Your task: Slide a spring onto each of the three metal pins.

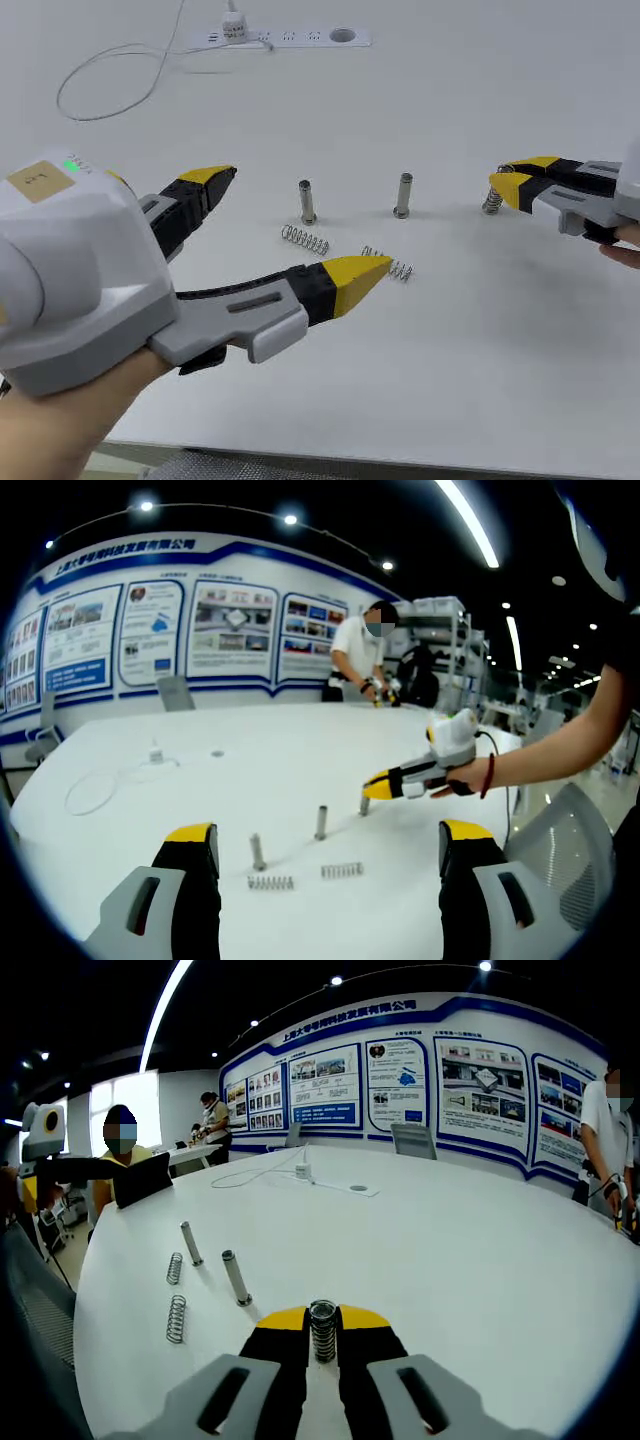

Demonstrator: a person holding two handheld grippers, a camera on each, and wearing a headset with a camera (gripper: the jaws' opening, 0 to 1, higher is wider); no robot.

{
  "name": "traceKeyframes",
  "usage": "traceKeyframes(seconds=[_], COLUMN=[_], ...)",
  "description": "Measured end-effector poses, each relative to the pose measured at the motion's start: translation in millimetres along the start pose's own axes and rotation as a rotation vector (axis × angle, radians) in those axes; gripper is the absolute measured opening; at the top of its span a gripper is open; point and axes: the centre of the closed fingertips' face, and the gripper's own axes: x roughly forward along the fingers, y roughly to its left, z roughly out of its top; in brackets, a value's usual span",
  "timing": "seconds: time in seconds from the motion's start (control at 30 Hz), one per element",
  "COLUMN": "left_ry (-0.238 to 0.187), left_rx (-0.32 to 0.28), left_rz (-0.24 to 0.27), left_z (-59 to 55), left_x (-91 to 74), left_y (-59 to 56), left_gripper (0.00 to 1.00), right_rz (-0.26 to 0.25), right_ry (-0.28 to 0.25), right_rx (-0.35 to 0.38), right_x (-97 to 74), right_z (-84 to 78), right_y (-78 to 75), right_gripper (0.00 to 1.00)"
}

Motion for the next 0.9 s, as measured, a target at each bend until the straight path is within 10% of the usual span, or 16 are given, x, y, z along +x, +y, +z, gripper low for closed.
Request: traceKeyframes(seconds=[0.9], left_ry=[-0.006], left_rx=[0.0], left_rz=[0.005], left_z=[1.2], left_x=[-1.6], left_y=[1.0], left_gripper=[0.93], right_rz=[0.011], right_ry=[0.004], right_rx=[-0.038], right_x=[-5.1], right_z=[4.9], right_y=[3.6], right_gripper=[0.22])
